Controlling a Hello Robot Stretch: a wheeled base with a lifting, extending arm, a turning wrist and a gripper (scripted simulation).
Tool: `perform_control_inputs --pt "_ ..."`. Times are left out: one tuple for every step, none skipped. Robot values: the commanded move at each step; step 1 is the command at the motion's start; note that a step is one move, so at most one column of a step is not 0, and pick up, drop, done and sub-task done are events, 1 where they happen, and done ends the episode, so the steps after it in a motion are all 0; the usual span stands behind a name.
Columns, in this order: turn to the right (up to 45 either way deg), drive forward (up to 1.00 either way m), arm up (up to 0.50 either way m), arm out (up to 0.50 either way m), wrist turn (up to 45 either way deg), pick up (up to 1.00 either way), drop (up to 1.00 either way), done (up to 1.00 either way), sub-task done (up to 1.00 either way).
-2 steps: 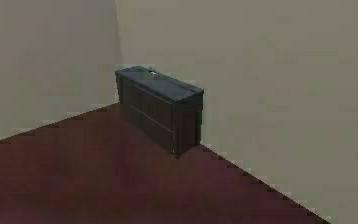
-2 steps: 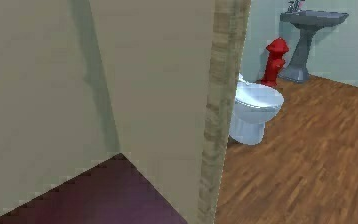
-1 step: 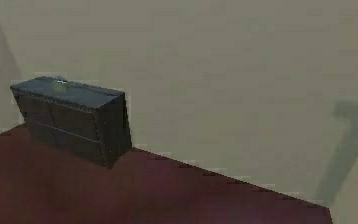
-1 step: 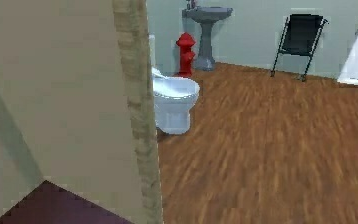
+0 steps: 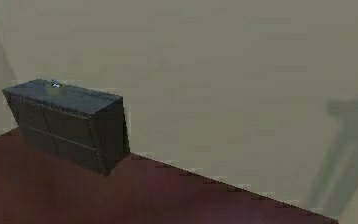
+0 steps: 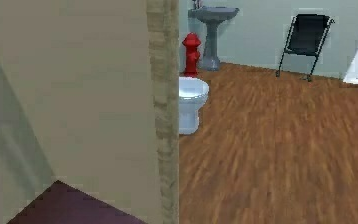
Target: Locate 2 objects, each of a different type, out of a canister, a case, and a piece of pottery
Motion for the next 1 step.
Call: perform_control_inputs --pt "-45.0 0.0 0.0 0.0 0.0 0.0 0.0 0.0 0.0"
